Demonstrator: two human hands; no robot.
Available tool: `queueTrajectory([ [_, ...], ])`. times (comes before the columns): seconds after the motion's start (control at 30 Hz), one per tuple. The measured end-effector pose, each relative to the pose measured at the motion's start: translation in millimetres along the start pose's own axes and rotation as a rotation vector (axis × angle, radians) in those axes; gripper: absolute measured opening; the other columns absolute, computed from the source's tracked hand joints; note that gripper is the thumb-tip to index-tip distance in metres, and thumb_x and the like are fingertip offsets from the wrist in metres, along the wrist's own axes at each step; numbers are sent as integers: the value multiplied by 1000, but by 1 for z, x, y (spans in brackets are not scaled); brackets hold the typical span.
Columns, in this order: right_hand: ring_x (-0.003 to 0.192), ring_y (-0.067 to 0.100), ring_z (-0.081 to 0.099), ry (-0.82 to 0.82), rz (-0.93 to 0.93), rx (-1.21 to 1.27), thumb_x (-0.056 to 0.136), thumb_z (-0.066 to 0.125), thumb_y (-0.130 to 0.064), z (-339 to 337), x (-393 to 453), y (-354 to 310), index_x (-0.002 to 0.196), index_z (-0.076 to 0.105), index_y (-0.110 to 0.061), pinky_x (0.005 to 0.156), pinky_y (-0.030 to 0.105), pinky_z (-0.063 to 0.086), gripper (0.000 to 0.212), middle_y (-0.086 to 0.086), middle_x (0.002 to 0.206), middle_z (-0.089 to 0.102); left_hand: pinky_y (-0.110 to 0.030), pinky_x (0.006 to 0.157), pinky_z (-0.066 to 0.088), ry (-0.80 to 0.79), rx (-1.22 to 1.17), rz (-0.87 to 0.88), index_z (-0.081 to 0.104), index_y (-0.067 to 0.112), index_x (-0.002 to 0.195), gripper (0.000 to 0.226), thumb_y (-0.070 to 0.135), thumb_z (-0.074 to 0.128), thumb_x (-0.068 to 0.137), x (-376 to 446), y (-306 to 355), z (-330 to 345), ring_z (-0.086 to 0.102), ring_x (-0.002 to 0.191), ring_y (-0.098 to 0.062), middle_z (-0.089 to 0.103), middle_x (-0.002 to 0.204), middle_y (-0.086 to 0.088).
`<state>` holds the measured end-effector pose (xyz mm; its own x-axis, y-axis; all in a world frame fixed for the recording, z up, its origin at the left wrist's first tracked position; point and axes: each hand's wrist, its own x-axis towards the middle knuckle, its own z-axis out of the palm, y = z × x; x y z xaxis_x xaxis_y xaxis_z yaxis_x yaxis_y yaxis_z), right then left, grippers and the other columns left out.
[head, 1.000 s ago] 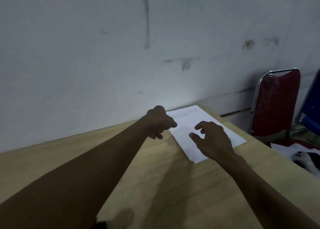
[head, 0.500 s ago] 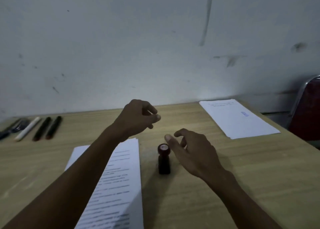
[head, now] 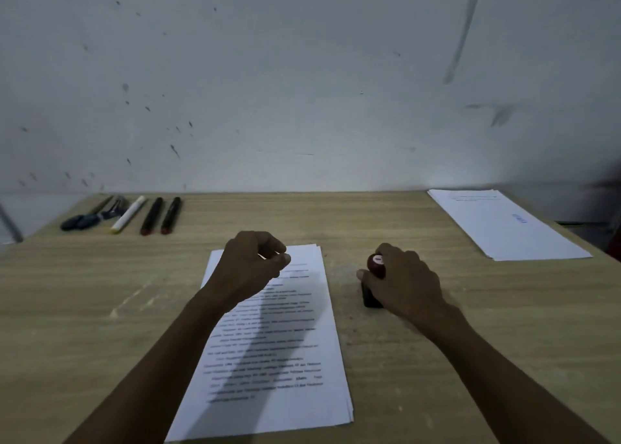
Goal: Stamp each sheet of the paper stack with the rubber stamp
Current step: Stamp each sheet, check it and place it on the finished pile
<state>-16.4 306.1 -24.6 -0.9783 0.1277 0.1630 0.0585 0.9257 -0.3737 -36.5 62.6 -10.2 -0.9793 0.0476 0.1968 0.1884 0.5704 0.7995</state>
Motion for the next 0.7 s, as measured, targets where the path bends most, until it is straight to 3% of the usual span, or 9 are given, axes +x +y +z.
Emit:
queueTrajectory([
  [0.13, 84, 22, 60, 85, -21, 119, 87, 63, -48, -8, -5, -10, 97, 53, -23, 68, 31, 44, 29, 1, 94, 62, -9, 61, 41, 36, 88, 45, 70, 14, 89, 10, 19, 74, 81, -8, -17, -6, 64, 72, -8, 70, 80, 3],
  [0.23, 78, 17, 59, 109, -65, 273, 83, 67, -39, -9, -14, -26, 89, 55, -23, 65, 32, 49, 21, -4, 85, 61, -2, 75, 36, -6, 165, 112, 70, 15, 100, 21, 22, 75, 81, -13, -34, -10, 60, 91, -8, 68, 97, 6],
  [0.33, 74, 17, 61, 60, -129, 308, 81, 67, -33, -1, -22, -47, 83, 55, -20, 65, 37, 54, 18, -4, 79, 62, -26, 96, 38, -79, 274, 159, 67, 23, 107, 33, 41, 70, 81, -18, -54, -7, 53, 112, -13, 65, 114, 7],
  [0.4, 74, 18, 60, 20, -140, 273, 82, 64, -31, 4, -25, -58, 85, 53, -21, 62, 34, 50, 15, -3, 80, 62, -39, 100, 41, -113, 299, 174, 67, 27, 109, 48, 59, 59, 74, -22, -65, -4, 52, 117, -17, 64, 118, 9],
  [0.57, 74, 20, 56, -1, -164, 150, 87, 57, -33, 18, -28, -71, 87, 45, -25, 58, 29, 36, 14, -1, 81, 61, -38, 102, 42, -125, 354, 254, 69, 27, 110, 59, 66, 44, 74, -29, -86, 4, 54, 122, -20, 64, 127, 5],
  [0.7, 76, 22, 56, -11, -152, 69, 88, 55, -34, 27, -30, -79, 90, 45, -25, 65, 32, 42, 14, -1, 82, 60, -44, 106, 39, -131, 355, 254, 68, 27, 114, 62, 67, 40, 75, -30, -89, 5, 49, 129, -19, 59, 135, 4],
])
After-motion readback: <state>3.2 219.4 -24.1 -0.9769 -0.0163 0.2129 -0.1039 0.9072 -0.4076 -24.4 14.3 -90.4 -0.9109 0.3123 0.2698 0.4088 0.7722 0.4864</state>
